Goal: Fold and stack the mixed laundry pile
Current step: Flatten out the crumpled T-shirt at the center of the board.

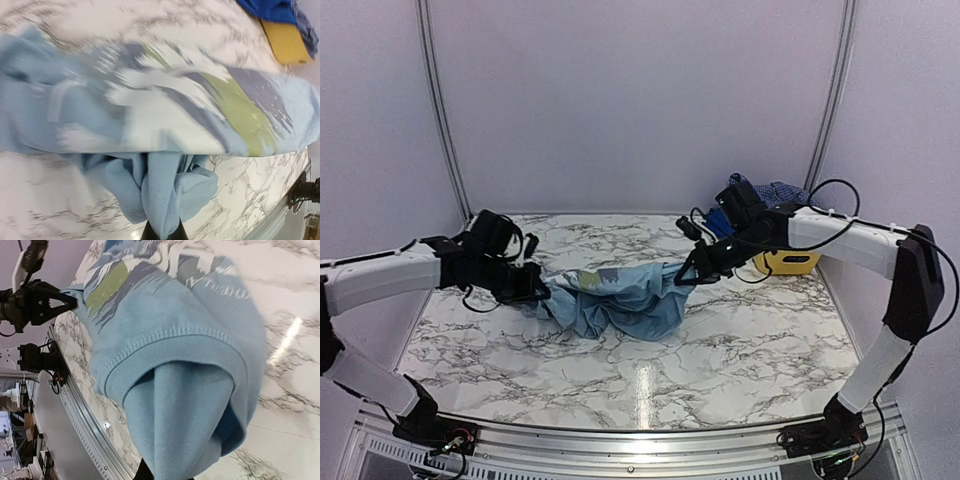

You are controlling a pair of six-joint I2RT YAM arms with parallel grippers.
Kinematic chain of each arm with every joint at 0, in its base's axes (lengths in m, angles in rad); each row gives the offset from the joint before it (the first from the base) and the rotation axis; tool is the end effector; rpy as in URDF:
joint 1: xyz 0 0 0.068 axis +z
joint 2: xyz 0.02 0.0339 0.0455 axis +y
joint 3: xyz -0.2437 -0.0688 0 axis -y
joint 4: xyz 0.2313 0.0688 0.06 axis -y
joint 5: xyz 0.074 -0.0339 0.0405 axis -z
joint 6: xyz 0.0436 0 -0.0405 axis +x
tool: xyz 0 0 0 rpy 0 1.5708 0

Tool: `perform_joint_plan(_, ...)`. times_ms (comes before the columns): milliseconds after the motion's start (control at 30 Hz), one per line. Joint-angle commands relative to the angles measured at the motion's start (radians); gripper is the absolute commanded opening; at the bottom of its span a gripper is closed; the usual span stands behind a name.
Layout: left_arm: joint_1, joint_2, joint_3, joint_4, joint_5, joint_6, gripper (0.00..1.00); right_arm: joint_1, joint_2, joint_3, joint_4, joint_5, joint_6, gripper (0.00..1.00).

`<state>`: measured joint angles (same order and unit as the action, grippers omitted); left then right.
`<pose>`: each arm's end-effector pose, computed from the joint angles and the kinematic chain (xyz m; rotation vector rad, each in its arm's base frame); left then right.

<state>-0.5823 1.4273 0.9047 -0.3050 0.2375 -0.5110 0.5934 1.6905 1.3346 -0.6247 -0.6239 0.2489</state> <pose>0.2401 -0.1704 0.2055 0.2068 2.5124 -0.7668 0.2740 0.2155 0.2402 -0.7080 2.5584 1.1058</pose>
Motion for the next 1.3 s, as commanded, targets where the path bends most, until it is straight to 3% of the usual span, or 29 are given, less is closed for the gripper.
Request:
perform_joint_plan(0,0.149,-0.23,0.065,-0.26,-0.089,0.116,0.0,-0.112,-0.147,-0.035,-0.05,0.029,0.016,0.0)
perform_joint_plan(167,0.229,-0.302,0.207,-0.395,-0.191,0.167,0.0,-0.136,-0.204,-0.039,-0.123,0.014,0.006,0.0)
perform_joint_plan(300,0.257,-0.33,0.251,-0.369,-0.295,0.124,0.0,-0.143,-0.228,-0.058,-0.097,0.026,0.04,0.0)
perform_joint_plan(500,0.313,-0.15,0.277,-0.363,-0.208,0.173,0.0,-0.198,-0.083,-0.018,-0.075,0.156,0.025,0.0)
perform_joint_plan(633,0.324,-0.007,0.272,-0.328,-0.165,0.181,0.0,-0.194,0.095,0.122,-0.174,0.266,-0.036,0.42)
perform_joint_plan(733,0.325,0.074,0.284,-0.297,-0.136,0.181,0.0,-0.172,0.031,0.12,-0.181,0.381,-0.095,0.64)
perform_joint_plan(800,0.328,0.11,0.293,-0.28,-0.143,0.178,0.0,-0.151,-0.031,0.07,-0.141,0.386,-0.124,0.71)
perform_joint_plan(967,0.338,0.203,0.331,-0.268,-0.139,0.166,0.0,0.061,-0.03,0.024,-0.047,0.365,-0.17,0.69)
perform_joint_plan(1067,0.34,0.236,0.344,-0.266,-0.122,0.162,0.0,0.18,0.076,0.097,-0.032,0.357,-0.184,0.61)
perform_joint_plan(1267,0.347,0.255,0.346,-0.264,-0.109,0.166,0.0,0.316,0.308,0.323,-0.018,0.332,-0.205,0.59)
